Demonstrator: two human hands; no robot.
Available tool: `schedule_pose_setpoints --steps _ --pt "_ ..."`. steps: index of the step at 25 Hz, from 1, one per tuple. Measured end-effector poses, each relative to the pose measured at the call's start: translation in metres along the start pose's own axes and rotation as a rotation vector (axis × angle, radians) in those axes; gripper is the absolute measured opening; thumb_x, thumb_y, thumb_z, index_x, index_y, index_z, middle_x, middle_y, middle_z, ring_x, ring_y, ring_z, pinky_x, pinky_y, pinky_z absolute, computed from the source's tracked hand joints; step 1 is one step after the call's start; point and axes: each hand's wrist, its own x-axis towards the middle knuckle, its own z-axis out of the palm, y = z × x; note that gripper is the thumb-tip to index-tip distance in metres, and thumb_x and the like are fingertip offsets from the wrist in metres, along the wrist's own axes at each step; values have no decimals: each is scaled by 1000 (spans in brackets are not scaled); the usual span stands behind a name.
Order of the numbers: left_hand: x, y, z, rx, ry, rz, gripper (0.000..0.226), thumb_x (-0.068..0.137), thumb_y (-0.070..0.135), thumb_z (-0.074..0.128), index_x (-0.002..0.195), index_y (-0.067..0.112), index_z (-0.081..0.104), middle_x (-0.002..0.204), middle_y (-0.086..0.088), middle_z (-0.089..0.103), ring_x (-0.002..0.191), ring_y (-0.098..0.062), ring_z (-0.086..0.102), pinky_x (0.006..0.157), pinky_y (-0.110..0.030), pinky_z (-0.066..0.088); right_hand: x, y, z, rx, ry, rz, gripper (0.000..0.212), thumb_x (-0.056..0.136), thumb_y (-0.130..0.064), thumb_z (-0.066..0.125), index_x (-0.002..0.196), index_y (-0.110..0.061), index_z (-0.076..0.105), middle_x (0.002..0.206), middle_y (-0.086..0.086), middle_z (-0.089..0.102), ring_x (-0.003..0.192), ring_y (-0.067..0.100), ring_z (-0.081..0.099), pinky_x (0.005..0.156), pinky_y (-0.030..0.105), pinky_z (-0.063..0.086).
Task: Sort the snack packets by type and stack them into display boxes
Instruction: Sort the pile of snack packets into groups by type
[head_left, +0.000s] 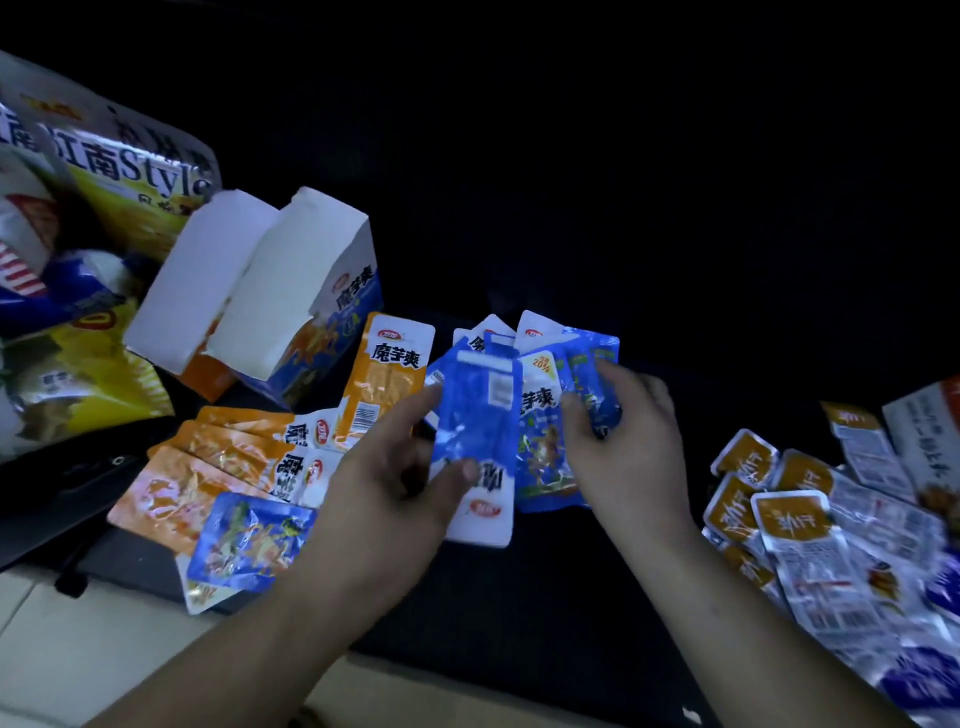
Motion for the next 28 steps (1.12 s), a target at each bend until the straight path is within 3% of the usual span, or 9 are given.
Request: schedule_pose_setpoints --steps 3,5,7,10,15,18,22,25,28 --pt "30 -5 22 95 -63 2 65 90 32 78 149 34 49 107 4 71 102 -12 70 85 -33 59 -8 5 -14 102 -39 -8 43 101 -25 58 143 -30 54 127 -19 50 114 -8 53 86 14 51" --pt "31 -11 24 195 -70 35 56 92 24 76 144 28 55 119 13 70 106 -1 68 89 -22 56 -16 12 -17 47 -120 5 45 97 -37 62 142 -35 53 133 -21 47 124 0 50 96 34 55" --pt "18 -20 19 150 -94 67 43 94 7 70 131 27 64 111 21 74 103 7 68 87 -11 53 -29 21 -11 -40 -216 43 63 86 -58 67 145 -41 51 152 -19 36 142 4 37 108 38 48" --pt "6 -37 11 163 -147 131 47 95 1 66 131 31 64 117 23 73 114 7 65 99 -20 54 -43 24 1 -291 -278 -9 87 74 -76 66 152 -49 36 167 -15 14 151 15 20 113 39 40" --pt "27 -42 17 211 -192 142 54 100 11 59 146 38 51 142 17 58 135 2 50 112 -31 48 -34 18 17 -340 -191 -47 73 84 -68 63 151 -50 39 165 -8 23 139 26 30 110 42 40" --pt "16 -45 7 178 -106 234 47 98 13 60 138 37 59 130 17 64 125 0 59 104 -31 53 -35 21 19 -384 -118 -66 67 87 -65 64 149 -45 46 165 -2 26 142 30 30 112 49 38" --pt "-27 -63 -33 431 34 367 38 92 14 70 126 30 68 127 21 63 115 1 61 93 -17 49 -55 9 26 -356 -78 -343 59 93 -55 56 147 -30 53 163 8 31 150 36 25 116 59 34" --pt "-47 -89 -73 762 87 349 43 85 26 69 128 28 68 148 0 55 139 -27 49 107 -44 48 -85 -20 48 -285 -290 -532 54 100 -52 49 149 -30 50 166 -2 29 156 24 17 120 51 32" --pt "-47 -109 -113 1044 167 128 64 83 56 58 144 35 55 162 -16 38 150 -47 30 109 -67 38 -103 -33 78 -420 -456 -576 61 100 -63 35 155 -36 40 169 -10 20 158 17 6 125 47 20"
